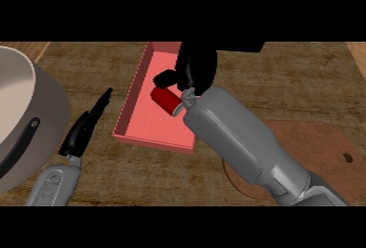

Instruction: Pick the can from the cutting board and place it in the cardboard box

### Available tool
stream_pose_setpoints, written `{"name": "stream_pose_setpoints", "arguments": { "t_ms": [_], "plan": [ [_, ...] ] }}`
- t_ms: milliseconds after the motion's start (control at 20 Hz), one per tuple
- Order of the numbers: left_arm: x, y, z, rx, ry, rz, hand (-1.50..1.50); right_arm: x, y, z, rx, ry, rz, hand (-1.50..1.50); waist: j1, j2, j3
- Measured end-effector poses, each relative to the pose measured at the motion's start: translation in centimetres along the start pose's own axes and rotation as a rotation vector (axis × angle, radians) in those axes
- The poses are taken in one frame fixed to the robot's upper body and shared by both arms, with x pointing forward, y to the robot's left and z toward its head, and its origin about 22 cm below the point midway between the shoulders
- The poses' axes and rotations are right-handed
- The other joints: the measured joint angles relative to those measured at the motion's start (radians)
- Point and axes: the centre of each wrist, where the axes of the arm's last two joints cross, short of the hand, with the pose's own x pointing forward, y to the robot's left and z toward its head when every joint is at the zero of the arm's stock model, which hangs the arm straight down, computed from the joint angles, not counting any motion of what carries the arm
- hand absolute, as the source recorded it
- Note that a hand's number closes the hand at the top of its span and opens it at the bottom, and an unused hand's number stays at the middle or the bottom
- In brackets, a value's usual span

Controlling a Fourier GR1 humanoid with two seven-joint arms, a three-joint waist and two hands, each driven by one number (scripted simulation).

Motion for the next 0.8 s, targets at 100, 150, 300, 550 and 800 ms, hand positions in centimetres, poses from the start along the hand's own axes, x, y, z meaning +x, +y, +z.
{"name": "stream_pose_setpoints", "arguments": {
  "t_ms": [100,150,300,550,800],
  "plan": [
    [0.2,0.0,-0.1,0.002,0.002,-0.001,0.00,-0.6,0.1,-0.2,-0.036,0.018,-0.076,-1.50,-0.006,-0.001,0.000],
    [0.2,-0.2,0.0,0.005,0.005,-0.001,0.00,-0.9,0.3,-0.1,-0.053,0.023,-0.114,-1.50,-0.009,-0.002,0.000],
    [0.0,0.4,0.4,0.018,0.014,-0.002,0.00,-2.2,0.6,0.0,-0.116,0.024,-0.212,-1.50,-0.026,-0.006,0.001],
    [-0.9,0.2,1.2,0.032,0.030,-0.002,0.00,-4.4,1.2,0.3,-0.214,-0.002,-0.318,-1.50,-0.049,-0.010,0.001],
    [-1.4,1.2,2.1,0.056,0.047,0.001,0.00,-8.0,1.3,0.9,-0.291,-0.014,-0.375,-1.50,-0.072,-0.014,0.001]
  ]
}}
